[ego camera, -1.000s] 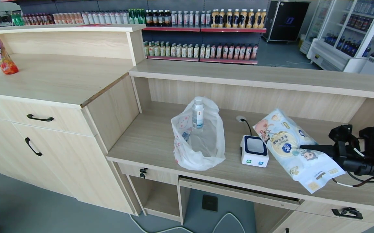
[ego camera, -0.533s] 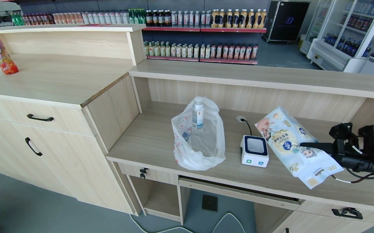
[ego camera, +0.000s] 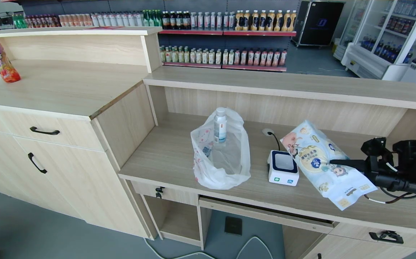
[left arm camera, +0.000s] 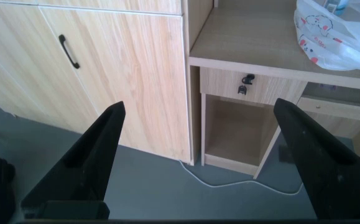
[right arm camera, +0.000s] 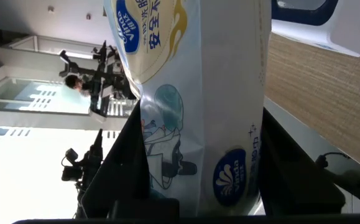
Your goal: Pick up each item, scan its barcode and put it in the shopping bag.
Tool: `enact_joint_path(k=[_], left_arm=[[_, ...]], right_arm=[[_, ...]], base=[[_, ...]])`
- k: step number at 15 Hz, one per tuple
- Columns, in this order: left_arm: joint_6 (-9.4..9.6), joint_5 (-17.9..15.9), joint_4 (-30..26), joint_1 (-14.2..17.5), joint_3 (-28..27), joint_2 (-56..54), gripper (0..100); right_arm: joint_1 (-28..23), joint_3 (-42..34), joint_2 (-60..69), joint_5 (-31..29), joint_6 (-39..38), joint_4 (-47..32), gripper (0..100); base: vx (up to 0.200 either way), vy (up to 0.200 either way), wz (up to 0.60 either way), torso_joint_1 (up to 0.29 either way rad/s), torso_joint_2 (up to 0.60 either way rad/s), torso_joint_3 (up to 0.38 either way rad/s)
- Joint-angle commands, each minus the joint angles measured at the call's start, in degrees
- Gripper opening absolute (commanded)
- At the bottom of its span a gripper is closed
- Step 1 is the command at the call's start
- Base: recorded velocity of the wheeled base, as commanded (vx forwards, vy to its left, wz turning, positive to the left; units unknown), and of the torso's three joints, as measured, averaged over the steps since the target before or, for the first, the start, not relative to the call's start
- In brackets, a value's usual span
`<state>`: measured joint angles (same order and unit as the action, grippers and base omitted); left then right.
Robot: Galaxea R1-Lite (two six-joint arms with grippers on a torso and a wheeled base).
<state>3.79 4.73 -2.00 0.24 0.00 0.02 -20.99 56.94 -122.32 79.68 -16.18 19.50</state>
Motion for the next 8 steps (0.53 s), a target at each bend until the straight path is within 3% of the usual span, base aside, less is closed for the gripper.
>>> enact_joint_path(k=[1,6,8], left_arm=[[-0.01,0.0,0.0,0.0,0.0,0.0,100],[-0.01,0.0,0.0,0.0,0.0,0.0,100],[-0.01,0.0,0.0,0.0,0.0,0.0,100]], right_arm=[[0.9,-0.2,0.2,0.0,0.3,0.0,0],[1.1,-1.7,3.8,-0.6,3.8,0.0,0],[1.2,-2.6,10.7,-6.5,15.5,-0.3,0]], base=[[0.0,0.0,0.0,0.0,0.0,0.0],[0.0,0.0,0.0,0.0,0.0,0.0],[0.0,0.0,0.0,0.0,0.0,0.0]])
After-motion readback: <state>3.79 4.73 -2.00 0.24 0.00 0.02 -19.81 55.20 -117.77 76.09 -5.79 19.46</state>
